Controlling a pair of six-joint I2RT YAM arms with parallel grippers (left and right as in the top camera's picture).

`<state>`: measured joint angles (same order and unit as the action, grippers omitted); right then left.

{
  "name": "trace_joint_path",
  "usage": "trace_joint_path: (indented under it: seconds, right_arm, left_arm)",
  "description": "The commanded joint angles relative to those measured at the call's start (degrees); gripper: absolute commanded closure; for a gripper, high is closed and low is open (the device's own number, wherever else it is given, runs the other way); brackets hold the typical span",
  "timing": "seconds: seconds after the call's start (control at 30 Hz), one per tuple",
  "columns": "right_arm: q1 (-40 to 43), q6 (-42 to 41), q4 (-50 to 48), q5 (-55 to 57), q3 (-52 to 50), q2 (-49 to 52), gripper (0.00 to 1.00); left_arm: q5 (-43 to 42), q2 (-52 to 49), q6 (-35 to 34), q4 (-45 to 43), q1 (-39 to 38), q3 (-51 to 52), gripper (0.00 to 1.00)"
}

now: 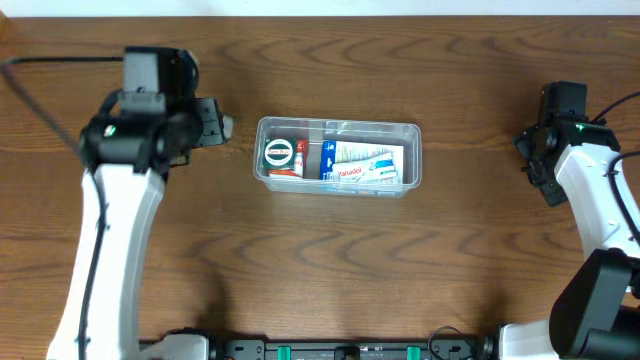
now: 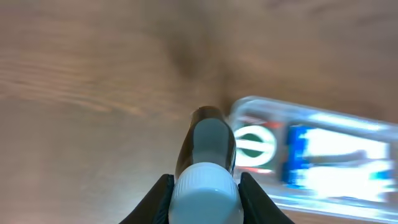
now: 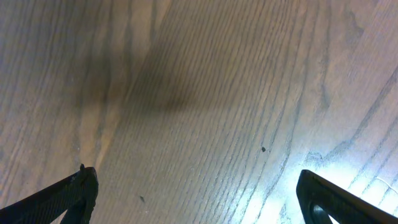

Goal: Pack container
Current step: 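Lift the brown bottle with left gripper and carry it over the container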

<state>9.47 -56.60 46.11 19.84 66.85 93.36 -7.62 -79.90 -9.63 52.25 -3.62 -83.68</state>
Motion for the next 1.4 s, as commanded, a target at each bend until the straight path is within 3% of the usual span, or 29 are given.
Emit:
trace_joint_path:
  seconds: [0.0,0.17,0.9,1.37]
  right_arm:
    - [0.22,-0.79,0.13,0.46,0.04,0.31,0.01]
    - [0.22,-0.79,0.15,0.46,0.04,0.31,0.01]
    - [0.22,-0.79,0.13,0.46,0.04,0.31,0.01]
    - [0.22,-0.81,0.13,0.46,0.04,0.31,0.01]
  left_arm:
    - [-9.62,1.38,-4.94,-0.66,0.00,-1.42,0.76]
    - [-16.00,0.24,-6.19,-0.66,-0.83,-1.38,0.76]
    - [-15.69,-16.00,-6.99,-6.16,-12.02,-1.36,0.76]
    - [-4.48,-19.56,-6.54,-6.34,-16.00,-1.31,0.76]
